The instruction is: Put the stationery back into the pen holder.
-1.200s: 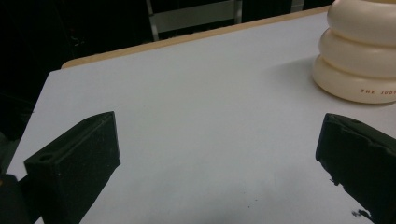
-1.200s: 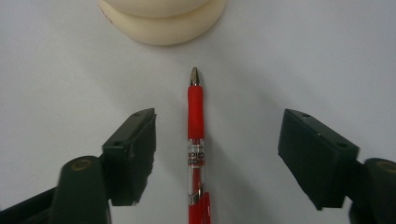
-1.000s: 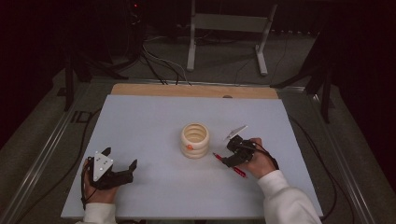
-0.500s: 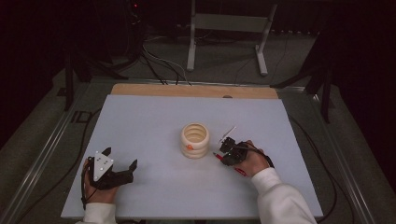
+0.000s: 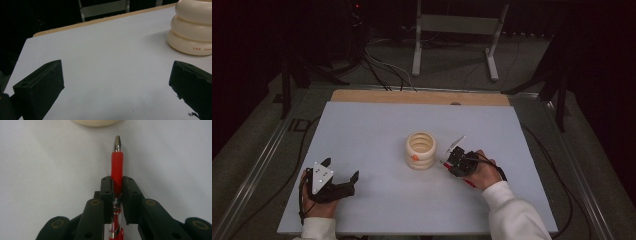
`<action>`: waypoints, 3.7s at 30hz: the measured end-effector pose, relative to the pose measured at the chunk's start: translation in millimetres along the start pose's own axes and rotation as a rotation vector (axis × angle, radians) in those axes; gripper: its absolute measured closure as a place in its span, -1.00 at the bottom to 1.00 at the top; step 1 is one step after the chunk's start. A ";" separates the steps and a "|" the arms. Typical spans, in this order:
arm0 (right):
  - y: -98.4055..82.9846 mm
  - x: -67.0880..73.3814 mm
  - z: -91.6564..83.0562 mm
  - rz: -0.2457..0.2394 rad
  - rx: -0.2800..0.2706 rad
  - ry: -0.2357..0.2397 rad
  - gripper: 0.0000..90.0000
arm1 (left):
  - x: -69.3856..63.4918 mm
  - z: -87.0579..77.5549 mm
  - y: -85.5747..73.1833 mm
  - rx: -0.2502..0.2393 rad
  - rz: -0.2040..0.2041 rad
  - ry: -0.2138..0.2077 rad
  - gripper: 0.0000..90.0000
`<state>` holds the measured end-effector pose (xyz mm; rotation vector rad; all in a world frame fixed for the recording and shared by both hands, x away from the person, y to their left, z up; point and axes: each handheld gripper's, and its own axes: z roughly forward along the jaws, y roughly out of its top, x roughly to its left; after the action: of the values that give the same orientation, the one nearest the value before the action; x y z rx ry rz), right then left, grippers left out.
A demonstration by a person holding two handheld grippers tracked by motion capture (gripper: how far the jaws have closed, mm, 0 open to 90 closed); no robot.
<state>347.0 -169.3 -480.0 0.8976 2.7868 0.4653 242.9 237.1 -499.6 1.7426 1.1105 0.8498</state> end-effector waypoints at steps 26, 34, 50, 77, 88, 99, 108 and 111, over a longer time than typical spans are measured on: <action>1.8 -4.0 -44.6 0.069 -0.204 -0.047 0.79 | -0.6 0.8 -0.3 0.004 0.003 -0.002 -0.99; 4.5 -6.2 -61.8 0.099 -0.308 -0.070 0.79 | -0.6 1.1 -0.4 0.006 0.005 -0.004 -0.99; 12.8 -6.3 -76.3 0.117 -0.443 -0.087 0.79 | -0.5 0.7 -0.2 0.002 0.004 -0.002 -0.99; 38.8 -7.6 -85.3 0.152 -0.618 -0.084 0.79 | -0.3 0.9 -0.1 0.001 0.006 -0.003 -0.99; 52.9 -6.5 -86.2 0.152 -0.666 -0.075 0.79 | -0.3 1.0 -0.3 0.001 0.006 -0.003 -0.99; 64.5 -6.0 -83.3 0.165 -0.710 -0.072 0.79 | -0.1 1.5 -0.6 0.002 0.007 -0.004 -0.99; 76.2 -0.8 -76.9 0.153 -0.724 -0.064 0.79 | 0.1 1.6 -0.6 0.000 0.006 -0.004 -0.99; 78.9 0.6 -74.4 0.153 -0.733 -0.063 0.79 | 0.0 1.7 -0.5 0.000 0.009 -0.004 -0.99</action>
<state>369.6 -126.1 -383.2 0.9014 2.1987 1.3309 244.2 236.7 -500.7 1.7499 1.1005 0.8510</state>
